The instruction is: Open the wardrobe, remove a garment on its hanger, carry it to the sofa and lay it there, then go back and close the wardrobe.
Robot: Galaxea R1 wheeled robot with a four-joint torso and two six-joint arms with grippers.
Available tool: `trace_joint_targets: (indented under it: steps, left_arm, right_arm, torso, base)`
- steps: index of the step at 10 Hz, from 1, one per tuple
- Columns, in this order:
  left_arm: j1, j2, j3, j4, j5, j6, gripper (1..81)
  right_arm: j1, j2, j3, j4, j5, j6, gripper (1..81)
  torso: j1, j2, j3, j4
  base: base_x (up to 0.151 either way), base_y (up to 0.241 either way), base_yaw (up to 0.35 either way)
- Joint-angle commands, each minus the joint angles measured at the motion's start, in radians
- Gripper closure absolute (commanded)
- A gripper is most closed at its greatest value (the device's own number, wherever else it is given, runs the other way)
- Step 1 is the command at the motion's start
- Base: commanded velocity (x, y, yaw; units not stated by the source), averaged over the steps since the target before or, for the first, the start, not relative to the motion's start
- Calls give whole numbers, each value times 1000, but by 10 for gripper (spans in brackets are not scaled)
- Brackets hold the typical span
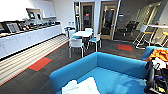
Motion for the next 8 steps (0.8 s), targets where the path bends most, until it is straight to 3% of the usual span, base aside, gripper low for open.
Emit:
trace_joint_targets:
  steps: [1, 5, 8]
  left_arm:
    - [-33, -3, 9, 14, 31, -2, 10]
    - [-32, -2, 9, 16, 31, -2, 10]
    - [-30, -2, 9, 17, 31, -2, 10]
  right_arm:
    - [24, 4, 0, -8, -50, -3, 10]
    - [22, 4, 0, -8, -50, -3, 10]
    - [22, 4, 0, -8, -50, -3, 10]
  torso:
    - [1, 0, 0, 0]
    - [1, 0, 0, 0]
    - [1, -1, 1, 0]
  base:
    - [-101, 0, 0]
    - [-91, 0, 0]
    - [0, 0, 0]
